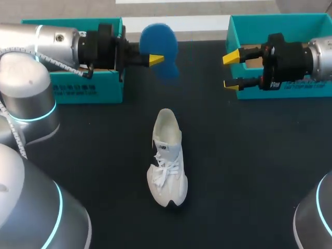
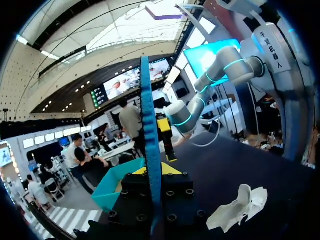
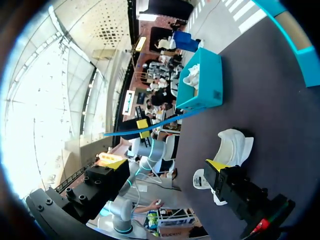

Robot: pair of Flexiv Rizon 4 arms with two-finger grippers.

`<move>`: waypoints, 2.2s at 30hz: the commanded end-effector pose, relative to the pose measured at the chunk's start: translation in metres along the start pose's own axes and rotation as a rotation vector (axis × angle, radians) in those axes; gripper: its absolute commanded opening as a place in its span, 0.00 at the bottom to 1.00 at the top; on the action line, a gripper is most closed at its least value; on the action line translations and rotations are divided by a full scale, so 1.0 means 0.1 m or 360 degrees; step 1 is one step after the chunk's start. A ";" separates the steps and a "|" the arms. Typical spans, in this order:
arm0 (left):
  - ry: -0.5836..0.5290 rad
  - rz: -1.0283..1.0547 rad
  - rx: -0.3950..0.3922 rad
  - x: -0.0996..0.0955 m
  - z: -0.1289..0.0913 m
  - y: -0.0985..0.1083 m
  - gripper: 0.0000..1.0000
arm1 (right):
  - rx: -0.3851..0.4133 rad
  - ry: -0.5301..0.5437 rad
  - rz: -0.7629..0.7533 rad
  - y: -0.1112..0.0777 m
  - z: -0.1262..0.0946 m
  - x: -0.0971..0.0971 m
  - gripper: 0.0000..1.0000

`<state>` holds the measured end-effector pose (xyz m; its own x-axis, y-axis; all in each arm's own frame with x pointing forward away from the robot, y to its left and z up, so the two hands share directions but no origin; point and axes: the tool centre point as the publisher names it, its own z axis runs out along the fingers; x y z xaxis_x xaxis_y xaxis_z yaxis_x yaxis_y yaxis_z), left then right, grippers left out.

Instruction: Take the shoe out of the shoebox, open the shoe tongue, remove and reinsert the insole, then place the shoe into the shoebox

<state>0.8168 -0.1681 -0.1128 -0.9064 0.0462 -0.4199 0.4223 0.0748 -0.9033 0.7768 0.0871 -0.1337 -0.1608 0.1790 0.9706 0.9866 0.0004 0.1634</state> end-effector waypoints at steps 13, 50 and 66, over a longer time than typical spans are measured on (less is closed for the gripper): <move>-0.0302 0.1636 -0.0111 -0.07 0.00 0.06 0.00 | -0.0001 0.0001 0.0000 0.01 0.02 -0.01 1.00; -0.0293 0.1757 -0.0147 -0.03 0.07 0.12 0.00 | 0.0036 -0.0010 0.0010 0.03 0.10 0.02 1.00; -0.0302 0.2055 -0.0176 0.01 0.45 0.30 0.00 | 0.0152 -0.0007 0.0028 0.09 0.59 0.14 0.86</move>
<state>0.8222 -0.1968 -0.1380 0.1544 0.0158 -0.9879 0.9747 0.1610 0.1549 0.7789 0.1382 -0.1254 -0.1446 0.1925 0.9706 0.9880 0.0827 0.1307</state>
